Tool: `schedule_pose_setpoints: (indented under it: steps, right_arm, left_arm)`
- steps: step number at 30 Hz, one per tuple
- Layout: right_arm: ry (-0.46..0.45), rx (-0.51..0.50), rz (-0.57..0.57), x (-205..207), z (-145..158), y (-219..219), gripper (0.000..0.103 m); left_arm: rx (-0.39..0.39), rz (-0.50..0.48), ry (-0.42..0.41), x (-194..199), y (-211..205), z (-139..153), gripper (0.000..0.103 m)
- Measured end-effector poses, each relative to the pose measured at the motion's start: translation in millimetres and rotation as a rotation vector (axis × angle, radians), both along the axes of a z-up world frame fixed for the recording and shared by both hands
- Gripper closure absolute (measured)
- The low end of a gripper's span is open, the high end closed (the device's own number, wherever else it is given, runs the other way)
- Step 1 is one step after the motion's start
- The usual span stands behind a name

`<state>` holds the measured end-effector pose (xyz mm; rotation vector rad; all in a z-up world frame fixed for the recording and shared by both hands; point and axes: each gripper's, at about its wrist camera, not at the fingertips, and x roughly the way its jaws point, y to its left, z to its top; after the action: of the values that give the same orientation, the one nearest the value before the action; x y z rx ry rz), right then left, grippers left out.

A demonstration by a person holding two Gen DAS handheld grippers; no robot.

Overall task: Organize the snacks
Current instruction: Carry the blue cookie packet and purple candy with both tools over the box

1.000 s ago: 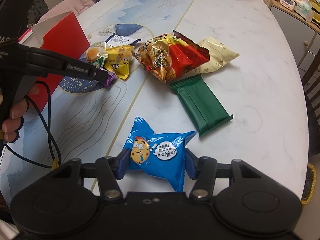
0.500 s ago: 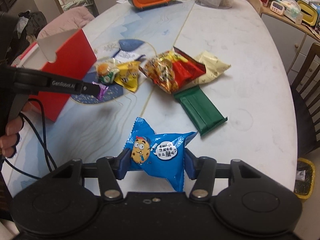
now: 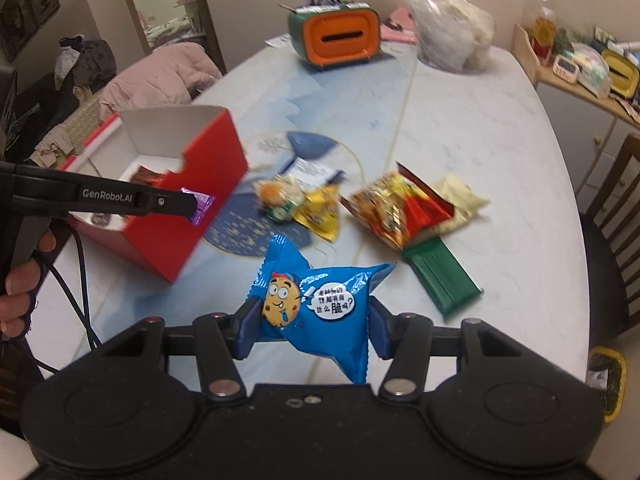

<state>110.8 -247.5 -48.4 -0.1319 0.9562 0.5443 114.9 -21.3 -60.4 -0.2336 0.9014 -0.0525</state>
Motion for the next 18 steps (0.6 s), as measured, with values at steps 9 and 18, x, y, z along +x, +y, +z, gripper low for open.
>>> schedule_pose_setpoints:
  steps: [9, 18]
  right_arm:
    - [-0.039, 0.025, 0.048, -7, 25, 56, 0.050]
    - [-0.096, 0.017, 0.108, -9, 38, 122, 0.050]
  left_arm:
    - [0.006, 0.040, -0.051, -22, 54, 22, 0.086]
    - [0.029, 0.090, -0.081, -40, 113, 35, 0.086]
